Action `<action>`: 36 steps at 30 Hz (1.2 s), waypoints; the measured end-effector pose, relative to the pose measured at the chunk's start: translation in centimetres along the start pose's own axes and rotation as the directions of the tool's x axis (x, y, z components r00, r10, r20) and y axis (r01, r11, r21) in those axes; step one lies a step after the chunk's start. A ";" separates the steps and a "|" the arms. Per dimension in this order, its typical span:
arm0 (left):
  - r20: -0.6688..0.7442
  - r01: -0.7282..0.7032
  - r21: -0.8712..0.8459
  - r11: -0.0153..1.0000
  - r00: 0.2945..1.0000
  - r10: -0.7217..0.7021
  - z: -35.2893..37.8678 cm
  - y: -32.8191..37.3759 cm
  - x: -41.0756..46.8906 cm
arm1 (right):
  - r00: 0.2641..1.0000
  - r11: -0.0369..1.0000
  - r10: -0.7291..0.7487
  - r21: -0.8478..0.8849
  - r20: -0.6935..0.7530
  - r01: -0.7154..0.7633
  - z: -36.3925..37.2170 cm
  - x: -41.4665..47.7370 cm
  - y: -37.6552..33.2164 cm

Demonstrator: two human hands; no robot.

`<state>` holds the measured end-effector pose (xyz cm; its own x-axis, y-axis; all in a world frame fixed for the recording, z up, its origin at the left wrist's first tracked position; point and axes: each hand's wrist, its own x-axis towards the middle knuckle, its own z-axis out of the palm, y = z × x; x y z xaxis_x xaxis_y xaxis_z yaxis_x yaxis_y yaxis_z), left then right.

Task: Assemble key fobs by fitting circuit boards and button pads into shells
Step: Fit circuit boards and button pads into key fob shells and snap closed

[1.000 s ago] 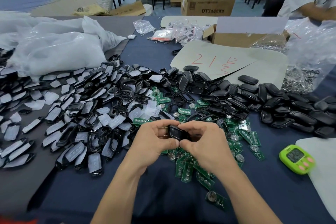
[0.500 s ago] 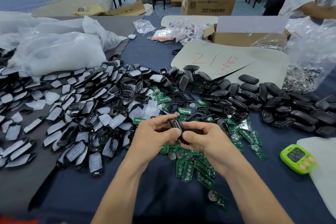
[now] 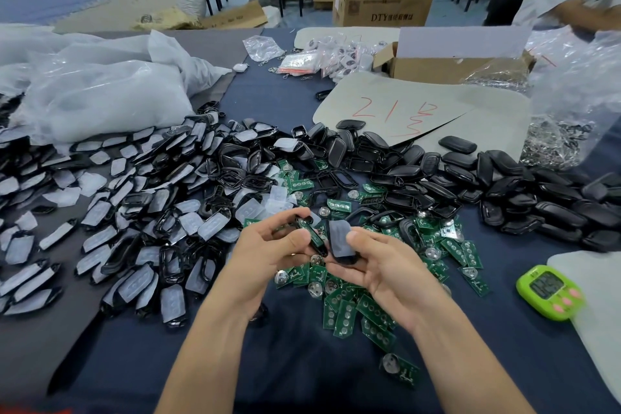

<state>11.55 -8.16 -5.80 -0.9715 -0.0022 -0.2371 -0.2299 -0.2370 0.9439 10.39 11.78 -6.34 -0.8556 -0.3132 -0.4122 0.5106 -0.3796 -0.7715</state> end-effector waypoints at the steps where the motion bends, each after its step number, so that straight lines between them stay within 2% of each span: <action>1: 0.000 0.002 -0.002 1.000 1.000 -0.002 0.0 0.0 0.0 | 1.000 0.999 -0.016 -0.038 -0.007 0.016 0.2 0.0 0.0; 10: -0.002 0.019 0.004 1.000 1.000 -0.019 0.3 -0.3 -0.2 | 0.988 0.971 -0.132 -0.211 -0.080 0.112 1.6 0.2 0.4; 18: -0.012 0.007 -0.022 1.000 1.000 -0.007 0.2 -0.6 0.1 | 0.970 0.963 -0.181 -0.231 -0.163 0.141 1.4 0.3 0.6; 25: -0.003 -0.014 0.060 0.998 1.000 0.015 0.4 -0.9 0.4 | 0.949 0.933 -0.253 -0.307 -0.190 0.188 1.6 0.3 0.5; 31: 0.009 -0.012 0.068 0.998 1.000 0.011 0.1 -1.1 0.4 | 0.946 0.915 -0.257 -0.366 -0.198 0.172 1.2 0.2 0.8; 36: 0.022 -0.011 0.066 0.998 1.000 0.009 0.1 -1.2 0.3 | 0.929 0.932 -0.265 -0.317 -0.258 0.178 1.0 0.5 1.0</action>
<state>11.49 -7.78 -6.94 -0.9746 0.0169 -0.2232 -0.2227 -0.1723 0.9595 10.57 10.38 -6.82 -0.9524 0.0340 -0.3031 0.2962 -0.1338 -0.9457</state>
